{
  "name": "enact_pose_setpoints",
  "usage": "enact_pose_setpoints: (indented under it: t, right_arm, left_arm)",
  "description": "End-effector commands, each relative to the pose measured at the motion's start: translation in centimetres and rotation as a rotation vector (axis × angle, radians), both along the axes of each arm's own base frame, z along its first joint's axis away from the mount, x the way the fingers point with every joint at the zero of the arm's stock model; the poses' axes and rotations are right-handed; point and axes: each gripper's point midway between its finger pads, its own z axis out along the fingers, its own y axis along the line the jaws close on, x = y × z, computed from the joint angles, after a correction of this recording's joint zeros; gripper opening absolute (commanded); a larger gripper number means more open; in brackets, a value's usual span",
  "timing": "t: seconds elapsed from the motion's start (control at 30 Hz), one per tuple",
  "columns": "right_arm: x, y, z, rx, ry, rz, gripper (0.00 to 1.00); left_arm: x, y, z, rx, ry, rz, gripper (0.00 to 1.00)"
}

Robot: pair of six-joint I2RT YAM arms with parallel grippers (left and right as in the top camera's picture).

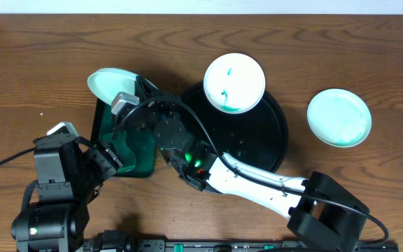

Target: Clean dirty plates on tray and stack at the side

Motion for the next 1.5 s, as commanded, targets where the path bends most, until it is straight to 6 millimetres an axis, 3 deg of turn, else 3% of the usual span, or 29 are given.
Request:
enact_pose_setpoints:
  t: [0.0,0.1,0.17,0.23,0.33,0.43,0.53,0.57,0.63,0.67,0.77,0.9,1.07,1.2,1.33,1.4,1.47]
  right_arm:
    - [0.6,-1.5,2.4,0.059,-0.019,-0.053,0.01]
    - [1.0,-1.8,1.8,0.148,0.055,-0.058,0.01]
    - [1.0,-1.3,0.8,0.093,0.072,-0.015,0.01]
    - [2.0,-2.3,1.3,0.071,0.036,-0.051,0.01]
    - [3.6,-4.0,2.0,0.229,0.079,-0.098,0.01]
    - [3.3,-2.8,0.6,0.109,0.087,-0.022,0.01]
    - [4.7,-5.1,1.2,0.226,0.108,-0.135,0.01]
    - [4.5,-4.6,0.9,0.263,0.14,-0.105,0.01]
    - [3.8,-3.2,-0.2,0.17,0.155,-0.024,0.01]
    - [4.0,-3.4,-0.4,0.168,0.163,-0.038,0.01]
    - [5.5,-5.9,-0.8,0.377,0.253,-0.162,0.01]
    - [8.3,-9.2,-3.1,0.59,0.42,-0.248,0.01]
    - [10.0,-14.1,-3.9,0.724,0.666,-0.265,0.01]
    - [10.2,-20.6,-3.5,0.791,0.839,-0.315,0.01]
    - [9.6,-30.9,-4.3,0.84,0.929,-0.528,0.01]
    - [8.7,-37.7,-5.9,0.868,0.966,-0.712,0.01]
    - [7.6,-42.9,-7.6,0.895,1.002,-0.863,0.01]
  left_arm:
    - [0.1,0.1,0.4,0.004,-0.011,0.003,0.77]
    - [0.1,0.1,0.4,0.004,-0.011,0.002,0.77]
    - [0.1,0.1,0.4,0.004,-0.011,0.003,0.77]
    - [0.1,0.1,0.4,0.004,-0.011,0.003,0.76]
    - [0.1,0.1,0.4,0.004,-0.011,0.003,0.76]
    - [0.1,0.1,0.4,0.004,-0.011,0.003,0.77]
    - [0.1,0.1,0.4,0.004,-0.011,0.002,0.77]
    - [0.1,0.1,0.4,0.004,-0.011,0.002,0.76]
    - [0.1,0.1,0.4,0.004,-0.011,0.003,0.76]
    - [0.1,0.1,0.4,0.004,-0.011,0.003,0.76]
    - [0.1,0.1,0.4,0.004,-0.011,0.002,0.77]
    - [0.1,0.1,0.4,0.004,-0.011,0.003,0.77]
    - [0.1,0.1,0.4,0.004,-0.011,0.003,0.77]
    - [0.1,0.1,0.4,0.004,-0.011,0.003,0.77]
    - [0.1,0.1,0.4,0.004,-0.011,0.003,0.77]
    - [0.1,0.1,0.4,0.004,-0.011,0.003,0.77]
    - [0.1,0.1,0.4,0.004,-0.011,0.003,0.77]
